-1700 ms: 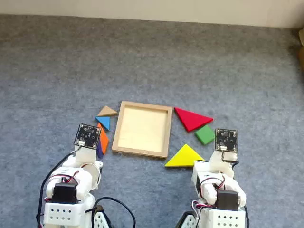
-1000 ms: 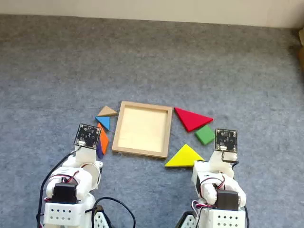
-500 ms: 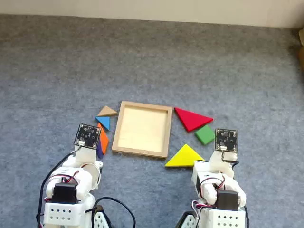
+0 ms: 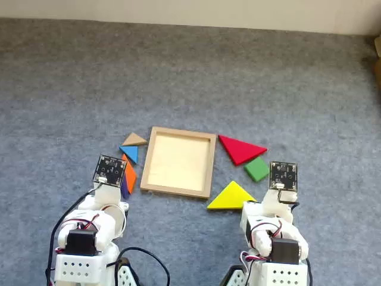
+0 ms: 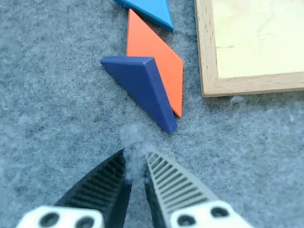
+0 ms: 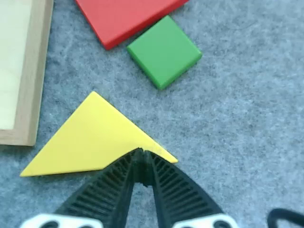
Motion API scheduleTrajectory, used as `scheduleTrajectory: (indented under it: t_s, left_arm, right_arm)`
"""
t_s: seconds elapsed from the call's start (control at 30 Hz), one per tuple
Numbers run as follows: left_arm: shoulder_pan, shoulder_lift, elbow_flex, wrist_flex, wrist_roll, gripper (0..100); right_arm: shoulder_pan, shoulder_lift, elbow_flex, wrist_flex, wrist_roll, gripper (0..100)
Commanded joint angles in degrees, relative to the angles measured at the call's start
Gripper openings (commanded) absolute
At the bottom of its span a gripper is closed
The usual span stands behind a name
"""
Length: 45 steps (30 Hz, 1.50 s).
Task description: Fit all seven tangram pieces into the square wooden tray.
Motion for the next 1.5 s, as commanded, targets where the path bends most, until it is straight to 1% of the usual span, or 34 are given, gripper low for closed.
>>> scheduleTrajectory:
  t_s: [0.0,0.2,0.4,0.77,0.87,0.93,1.03,1.1,1.17,1.27,1.47]
  left_arm:
    - [-0.8,-2.2,1.1,0.3,-0.4,1]
    - [-0.8,-2.2,1.1,0.3,-0.4,1]
    - [-0.8,-2.2,1.1,0.3,-0.4,1]
    - [-0.8,-2.2,1.1,0.3,-0.4,1]
    - [-0.8,-2.2,1.1,0.3,-0.4,1]
    - [-0.8,-2.2,1.1,0.3,-0.4,1]
    - [-0.8,-2.2,1.1,0.3,-0.4,1]
    - [-0.8,-2.2,1.1,0.3,-0.4,1]
    - [-0.8,-2.2,1.1,0.3,-0.4,1]
    - [-0.8,-2.2,1.1,0.3,-0.4,1]
    - [-0.8,-2.2,1.1,0.3,-0.4,1]
  right_arm:
    - [0.9,-0.7,8.7,0.2,-0.2,0.6]
    - [0.9,-0.7,8.7,0.2,-0.4,0.6]
    - [-1.5,-0.7,8.7,0.1,-0.3,0.6]
    - [-1.5,-0.7,8.7,0.1,-0.2,0.6]
    - [-0.2,-0.7,8.6,0.3,-0.2,0.6]
    - [3.2,-0.7,5.8,0.6,-0.2,0.6]
    - [10.3,-0.7,-0.4,0.7,-0.2,0.6]
    - [12.5,-0.7,-3.9,0.7,-0.2,0.5]
    - [13.3,-0.7,-6.5,0.9,-0.2,0.5]
    - [13.0,-0.7,-10.2,4.3,-0.2,0.5]
    - [13.0,0.1,-24.0,11.2,-0.4,0.5]
